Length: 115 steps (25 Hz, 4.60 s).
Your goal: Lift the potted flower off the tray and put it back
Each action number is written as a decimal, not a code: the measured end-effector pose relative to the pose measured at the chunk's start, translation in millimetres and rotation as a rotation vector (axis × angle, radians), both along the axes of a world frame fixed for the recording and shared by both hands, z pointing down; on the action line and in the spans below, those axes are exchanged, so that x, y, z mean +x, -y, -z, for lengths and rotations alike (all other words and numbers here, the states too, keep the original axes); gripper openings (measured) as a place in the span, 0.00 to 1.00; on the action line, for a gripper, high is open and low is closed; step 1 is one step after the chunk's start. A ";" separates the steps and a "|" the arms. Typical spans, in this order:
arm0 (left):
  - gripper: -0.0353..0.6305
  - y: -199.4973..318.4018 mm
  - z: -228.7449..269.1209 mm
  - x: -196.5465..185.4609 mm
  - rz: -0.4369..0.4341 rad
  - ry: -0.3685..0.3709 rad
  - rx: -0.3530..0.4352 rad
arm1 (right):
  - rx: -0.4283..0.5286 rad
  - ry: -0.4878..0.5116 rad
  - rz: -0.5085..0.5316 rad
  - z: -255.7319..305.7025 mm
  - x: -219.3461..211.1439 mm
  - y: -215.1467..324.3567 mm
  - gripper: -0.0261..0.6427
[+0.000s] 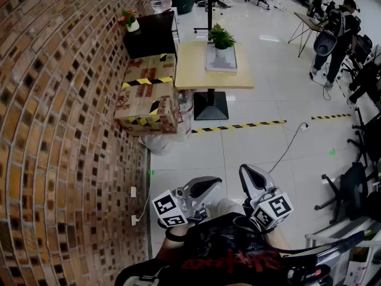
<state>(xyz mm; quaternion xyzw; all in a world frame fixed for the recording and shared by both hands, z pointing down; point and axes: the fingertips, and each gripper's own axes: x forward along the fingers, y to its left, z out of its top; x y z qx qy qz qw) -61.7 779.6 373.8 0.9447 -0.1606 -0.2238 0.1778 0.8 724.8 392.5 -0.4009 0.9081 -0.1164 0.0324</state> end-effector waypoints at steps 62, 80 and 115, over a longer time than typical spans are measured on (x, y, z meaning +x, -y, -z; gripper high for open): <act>0.05 791.9 -49.5 5.8 0.347 0.350 -0.098 | -0.042 -0.007 0.020 -37.9 16.4 761.6 0.11; 0.05 838.9 -35.1 12.3 0.216 0.358 0.128 | -0.019 -0.122 -0.025 -64.6 11.3 804.5 0.12; 0.05 811.5 -81.6 -0.9 0.266 0.384 -0.012 | -0.168 -0.240 -0.031 -247.7 30.0 819.2 0.71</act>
